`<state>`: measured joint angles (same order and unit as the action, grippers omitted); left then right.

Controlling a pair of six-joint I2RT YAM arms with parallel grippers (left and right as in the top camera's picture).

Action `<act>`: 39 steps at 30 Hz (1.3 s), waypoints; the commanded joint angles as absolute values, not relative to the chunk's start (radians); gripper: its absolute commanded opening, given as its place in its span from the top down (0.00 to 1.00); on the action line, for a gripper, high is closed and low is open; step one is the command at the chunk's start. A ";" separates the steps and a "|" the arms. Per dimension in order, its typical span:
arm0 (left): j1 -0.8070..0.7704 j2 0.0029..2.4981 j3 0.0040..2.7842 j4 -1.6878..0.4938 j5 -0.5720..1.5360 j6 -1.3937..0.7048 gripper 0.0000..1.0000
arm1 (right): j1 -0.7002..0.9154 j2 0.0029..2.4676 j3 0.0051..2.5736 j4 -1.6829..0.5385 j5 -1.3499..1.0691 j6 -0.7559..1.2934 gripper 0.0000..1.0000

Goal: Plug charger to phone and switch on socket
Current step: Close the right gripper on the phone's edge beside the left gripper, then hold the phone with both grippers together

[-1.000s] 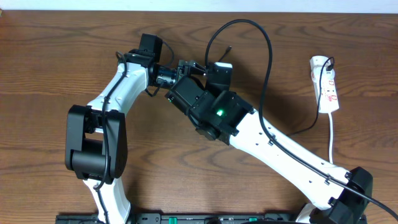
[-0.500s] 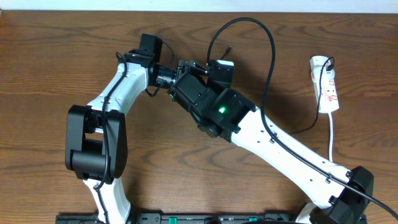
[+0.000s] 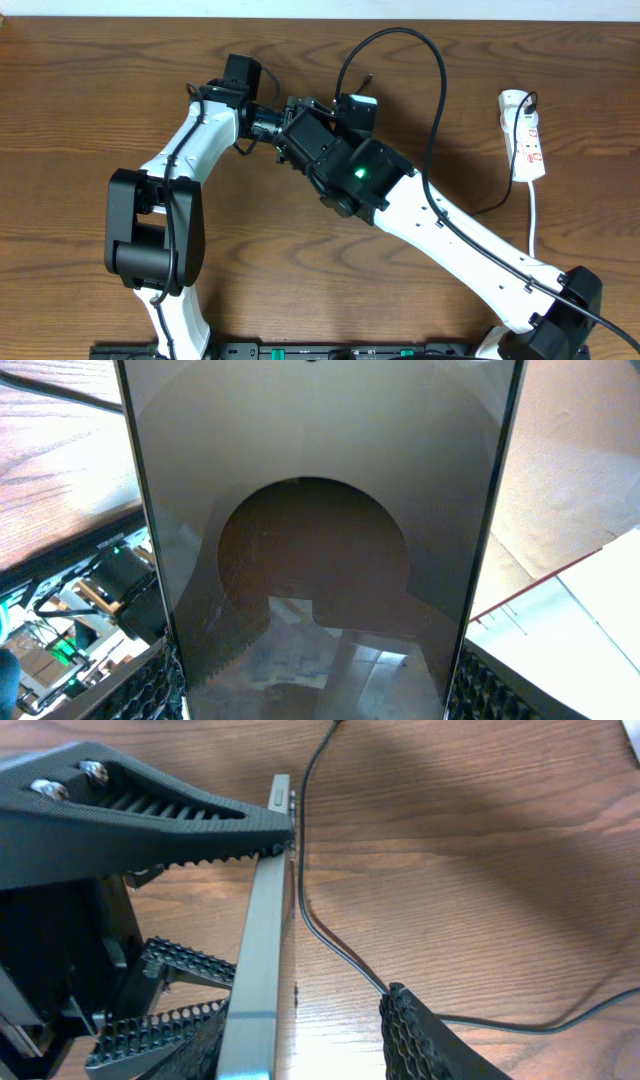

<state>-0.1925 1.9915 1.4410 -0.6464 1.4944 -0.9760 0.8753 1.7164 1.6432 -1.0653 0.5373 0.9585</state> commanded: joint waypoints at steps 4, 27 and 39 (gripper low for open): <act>-0.188 1.962 1.444 -0.645 1.553 -0.986 0.34 | 0.869 1.713 1.662 -1.051 0.539 0.965 0.65; -0.188 1.962 1.444 -0.645 1.561 -0.986 0.34 | 0.869 1.713 1.662 -1.035 0.521 0.965 0.70; -0.188 1.962 1.444 -0.645 1.571 -0.986 0.34 | 0.869 1.714 1.662 -1.030 0.520 0.965 0.69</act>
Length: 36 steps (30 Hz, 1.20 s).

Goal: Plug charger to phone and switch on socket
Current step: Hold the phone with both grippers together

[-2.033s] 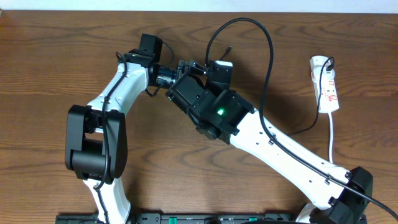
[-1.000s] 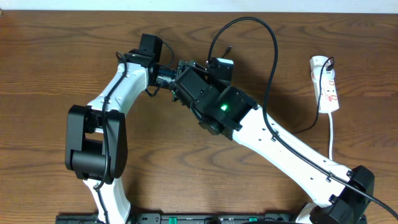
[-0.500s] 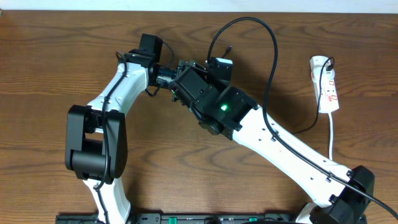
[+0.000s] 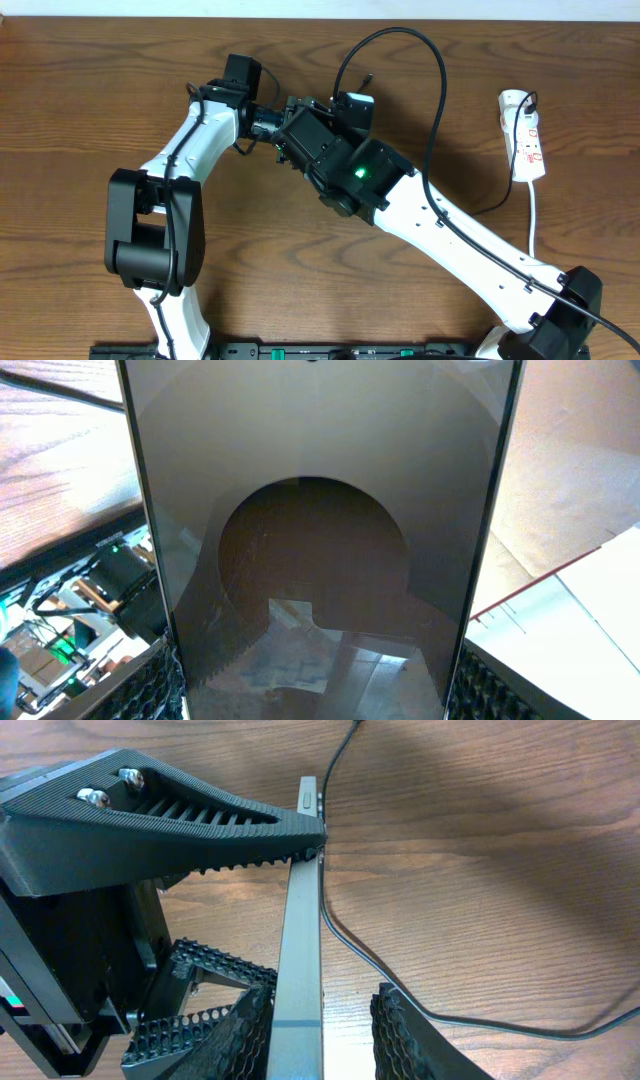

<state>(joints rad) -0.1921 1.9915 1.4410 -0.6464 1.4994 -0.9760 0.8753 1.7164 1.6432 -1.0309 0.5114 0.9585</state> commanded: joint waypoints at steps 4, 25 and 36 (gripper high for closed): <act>-0.188 1.962 1.444 -0.645 1.571 -0.986 0.34 | 0.869 1.714 1.662 -1.028 0.520 0.965 0.69; -0.188 1.962 1.444 -0.645 1.571 -0.986 0.34 | 0.869 1.716 1.662 -1.012 0.520 0.965 0.73; -0.189 1.962 1.444 -0.645 1.571 -0.986 0.34 | 0.869 1.721 1.662 -1.010 0.520 0.965 0.75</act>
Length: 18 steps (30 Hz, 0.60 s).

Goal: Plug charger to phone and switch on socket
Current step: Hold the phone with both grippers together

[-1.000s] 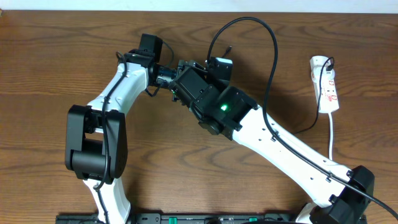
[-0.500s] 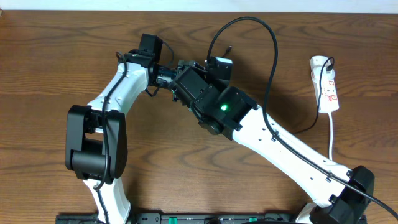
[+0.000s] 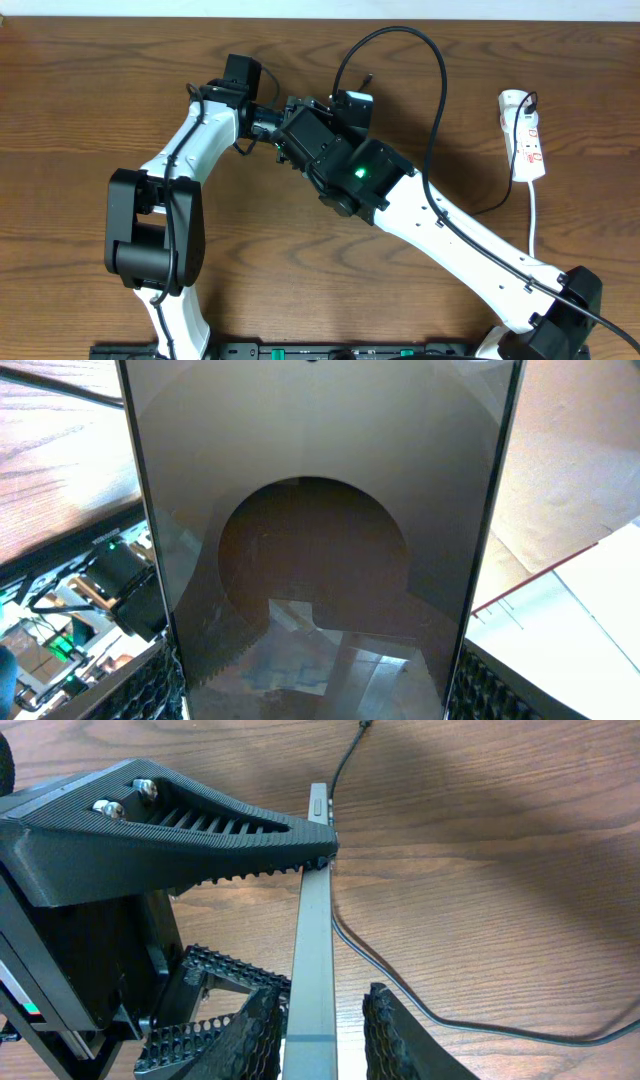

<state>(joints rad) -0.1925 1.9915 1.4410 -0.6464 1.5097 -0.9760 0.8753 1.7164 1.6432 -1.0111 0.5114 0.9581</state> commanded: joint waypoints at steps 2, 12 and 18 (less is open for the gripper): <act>-0.189 1.962 1.444 -0.645 1.571 -0.986 0.34 | 0.869 1.721 1.662 -1.010 0.520 0.965 0.76; -0.189 1.962 1.444 -0.645 1.571 -0.986 0.34 | 0.869 1.721 1.662 -1.009 0.520 0.965 0.76; -0.189 1.962 1.444 -0.645 1.571 -0.986 0.34 | 0.869 1.721 1.662 -1.009 0.516 0.965 0.78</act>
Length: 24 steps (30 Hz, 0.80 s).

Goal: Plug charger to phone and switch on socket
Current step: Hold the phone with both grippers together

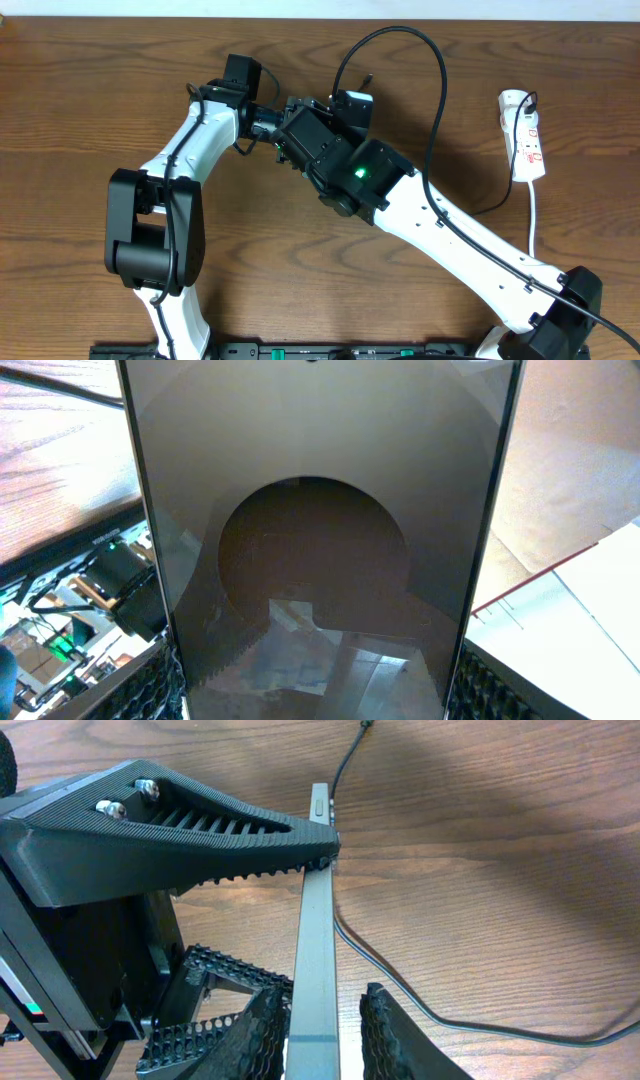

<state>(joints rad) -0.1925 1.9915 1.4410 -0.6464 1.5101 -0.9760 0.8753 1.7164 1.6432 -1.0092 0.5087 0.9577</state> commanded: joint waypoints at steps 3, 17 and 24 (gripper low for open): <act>-0.189 1.962 1.444 -0.645 1.571 -0.986 0.34 | 0.869 1.721 1.662 -1.008 0.516 0.965 0.82; -0.189 1.962 1.444 -0.645 1.571 -0.986 0.34 | 0.869 1.721 1.662 -0.999 0.516 0.965 0.99; -0.189 1.962 1.444 -0.645 1.571 -0.986 0.34 | 0.869 1.721 1.662 -0.997 0.517 0.965 0.99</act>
